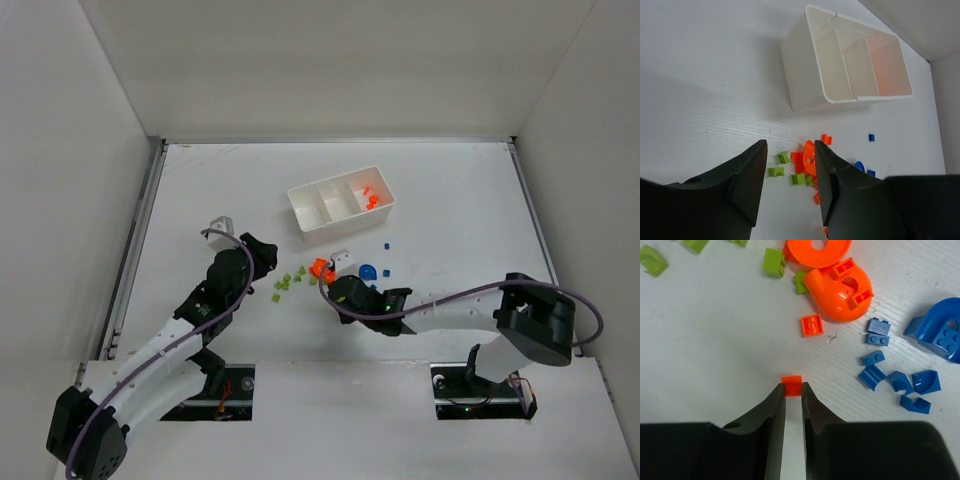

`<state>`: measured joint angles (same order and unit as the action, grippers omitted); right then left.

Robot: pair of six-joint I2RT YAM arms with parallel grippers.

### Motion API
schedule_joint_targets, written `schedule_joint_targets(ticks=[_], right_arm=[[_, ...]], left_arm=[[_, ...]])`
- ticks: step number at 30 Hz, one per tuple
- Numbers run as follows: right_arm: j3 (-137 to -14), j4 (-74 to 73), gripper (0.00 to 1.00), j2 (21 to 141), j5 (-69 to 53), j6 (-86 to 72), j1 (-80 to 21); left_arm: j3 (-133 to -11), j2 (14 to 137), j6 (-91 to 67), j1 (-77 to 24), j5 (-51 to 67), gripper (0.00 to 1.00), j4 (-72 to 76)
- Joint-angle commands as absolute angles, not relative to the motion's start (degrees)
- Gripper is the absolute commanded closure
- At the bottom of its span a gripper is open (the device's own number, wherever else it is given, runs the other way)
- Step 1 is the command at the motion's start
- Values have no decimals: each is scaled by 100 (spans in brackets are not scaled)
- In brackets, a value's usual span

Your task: Sort the legos into containers by color

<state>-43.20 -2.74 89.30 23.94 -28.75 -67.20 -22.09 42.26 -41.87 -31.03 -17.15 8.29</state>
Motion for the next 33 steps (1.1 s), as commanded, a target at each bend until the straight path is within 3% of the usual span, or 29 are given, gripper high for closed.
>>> schedule_joint_targets(ticks=[1,9,16,25,28,33], right_arm=[[-4289,-378,79,8228,2329,-2971,-6684],[-4771,-133,79,7312,2040,-2479,-5113],[-5948,211,79,8400,1486,-2004,-3636],[-7311,132,78,9843,1582,-1687,-2887],[-7549,97,73,10124,1529,-1687,-2817],[-7664,70,54,10222,1556,-1644,-2825]], left_arm=[[-2329,4421,-4061,-3501,-1845,61,1028],[-2513,5684,-3999,-5170,-2601,63,1669],[-2899,6757,-3947,-6059,-2988,64,1899],[-3138,7716,-3964,-6367,-2962,64,1960],[-3155,7866,-3990,-6341,-2945,64,1969],[-3252,8173,-3902,-6324,-2909,64,1960]])
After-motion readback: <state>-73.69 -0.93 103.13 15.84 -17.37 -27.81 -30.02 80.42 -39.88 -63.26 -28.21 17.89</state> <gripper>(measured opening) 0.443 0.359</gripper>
